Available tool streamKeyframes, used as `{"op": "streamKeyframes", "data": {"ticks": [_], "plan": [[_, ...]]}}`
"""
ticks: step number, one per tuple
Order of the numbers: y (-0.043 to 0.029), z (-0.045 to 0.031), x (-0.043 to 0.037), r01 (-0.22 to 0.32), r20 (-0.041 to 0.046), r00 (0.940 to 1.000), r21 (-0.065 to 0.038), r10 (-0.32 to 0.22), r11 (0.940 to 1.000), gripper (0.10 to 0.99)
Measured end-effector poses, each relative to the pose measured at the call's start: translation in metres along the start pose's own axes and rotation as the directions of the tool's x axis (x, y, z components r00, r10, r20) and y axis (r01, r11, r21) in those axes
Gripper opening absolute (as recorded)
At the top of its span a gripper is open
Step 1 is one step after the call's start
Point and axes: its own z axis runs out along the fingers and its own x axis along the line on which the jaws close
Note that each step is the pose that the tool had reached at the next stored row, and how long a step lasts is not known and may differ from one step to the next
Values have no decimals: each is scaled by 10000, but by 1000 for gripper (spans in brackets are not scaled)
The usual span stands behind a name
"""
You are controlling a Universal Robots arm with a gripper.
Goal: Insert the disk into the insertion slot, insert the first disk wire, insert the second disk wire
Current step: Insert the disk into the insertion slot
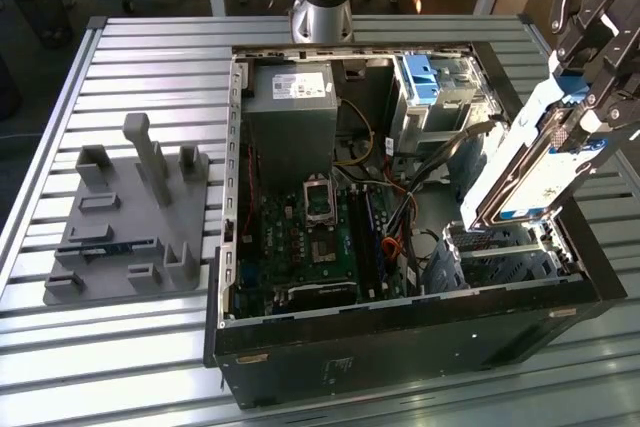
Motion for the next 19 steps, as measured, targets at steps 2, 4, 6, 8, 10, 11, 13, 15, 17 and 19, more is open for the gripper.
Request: {"op": "streamKeyframes", "data": {"ticks": [2,4,6,8,10,11,13,15,17,19], "plan": [[-1,17,-6,20,-1,10000,2,-20,10000,365],[-1,33,-14,41,-2,10000,2,-41,10000,365],[-2,49,-19,65,-3,10000,2,-65,10000,365],[-2,67,-21,93,-2,10000,1,-93,10000,365],[-3,83,-20,118,-4,9999,0,-118,9999,365],[-4,91,-20,127,-5,9999,-1,-127,9999,365],[-7,107,-20,146,-10,9999,-2,-146,9999,365],[-10,125,-19,161,-11,9999,-3,-161,9999,365],[-12,145,-18,177,-14,9998,-4,-177,9998,365],[-13,167,-17,185,-16,9998,-4,-185,9998,365]]}}
